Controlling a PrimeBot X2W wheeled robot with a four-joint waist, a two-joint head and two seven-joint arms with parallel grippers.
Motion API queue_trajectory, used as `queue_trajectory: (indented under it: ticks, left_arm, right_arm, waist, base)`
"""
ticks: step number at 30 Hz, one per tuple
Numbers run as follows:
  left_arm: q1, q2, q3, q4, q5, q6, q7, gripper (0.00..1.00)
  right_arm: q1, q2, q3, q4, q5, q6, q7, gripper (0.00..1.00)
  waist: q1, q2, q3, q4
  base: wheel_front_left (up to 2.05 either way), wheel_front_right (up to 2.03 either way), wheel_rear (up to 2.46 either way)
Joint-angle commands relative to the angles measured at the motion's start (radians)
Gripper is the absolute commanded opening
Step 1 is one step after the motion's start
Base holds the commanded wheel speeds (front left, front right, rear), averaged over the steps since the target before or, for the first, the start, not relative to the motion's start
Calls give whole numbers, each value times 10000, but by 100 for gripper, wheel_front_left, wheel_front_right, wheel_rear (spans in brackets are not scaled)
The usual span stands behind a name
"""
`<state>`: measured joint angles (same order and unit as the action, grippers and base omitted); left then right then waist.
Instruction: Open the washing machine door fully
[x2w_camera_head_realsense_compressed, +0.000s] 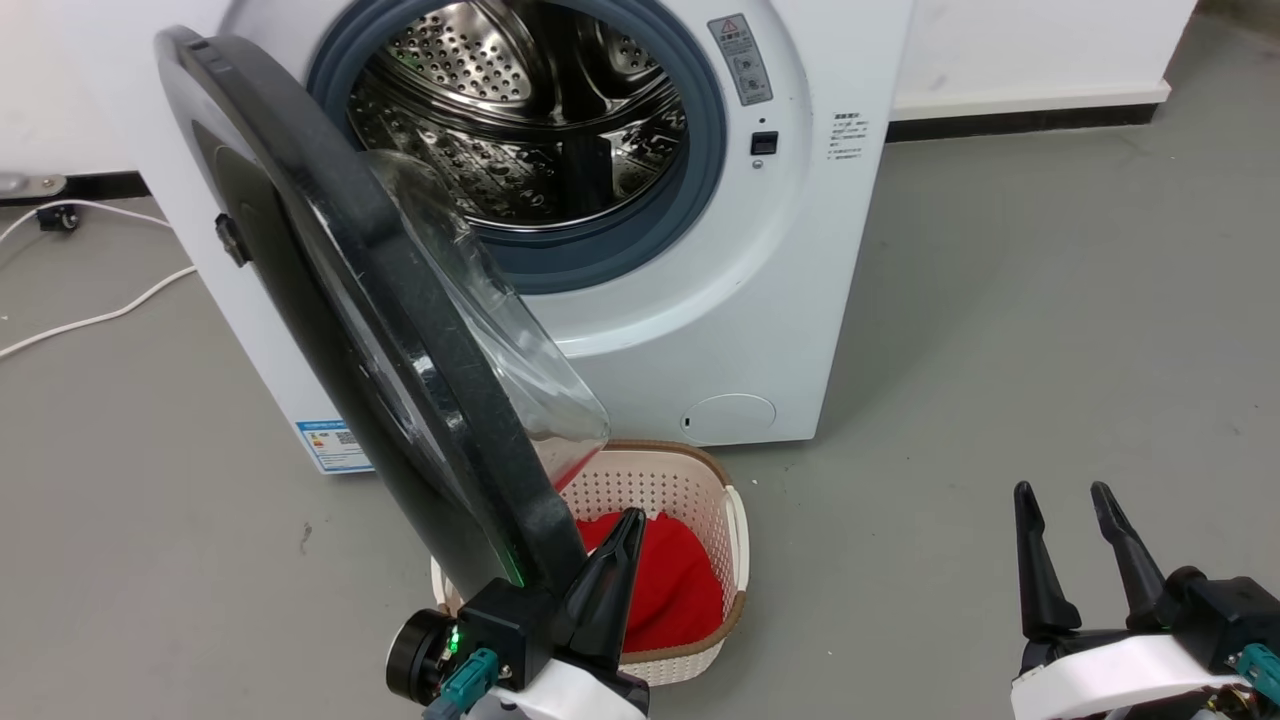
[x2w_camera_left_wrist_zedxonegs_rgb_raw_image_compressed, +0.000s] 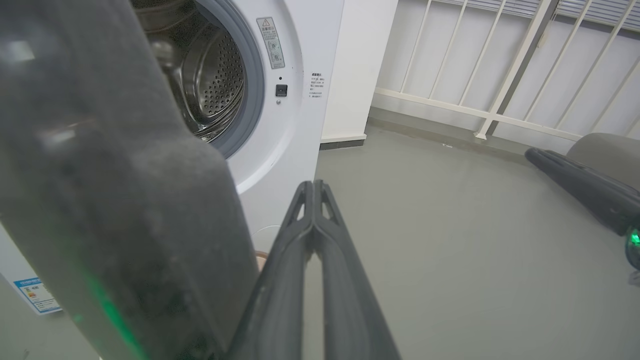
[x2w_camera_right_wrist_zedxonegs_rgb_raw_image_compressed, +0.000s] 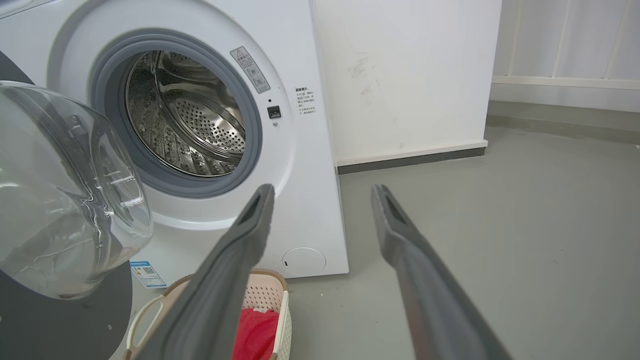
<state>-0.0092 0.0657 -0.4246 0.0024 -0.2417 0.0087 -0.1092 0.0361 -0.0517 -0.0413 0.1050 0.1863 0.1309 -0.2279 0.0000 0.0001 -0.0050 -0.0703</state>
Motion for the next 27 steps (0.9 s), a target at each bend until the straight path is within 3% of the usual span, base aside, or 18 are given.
queue_trajectory:
  ticks: [1, 20, 27]
  left_arm:
    - [-71, 30, 77, 18, -4, 86, -42, 0]
    - [1341, 438, 71, -1769, 262, 1028, 639, 0]
    - [1916, 540, 446, -2190, 284, 1583, 617, 0]
  right_arm:
    - [-36, 29, 11, 22, 53, -3, 0, 100]
    - [110, 29, 99, 355, 362, -3, -147, 100]
    - [110, 27, 54, 465, 427, -5, -125, 100]
  waist:
    - [0, -1, 6, 88]
    - [0, -1, -106, 1779]
    - [0, -1, -107, 2560]
  base:
    - [0, 0, 0]
    - [0, 0, 0]
    - [0, 0, 0]
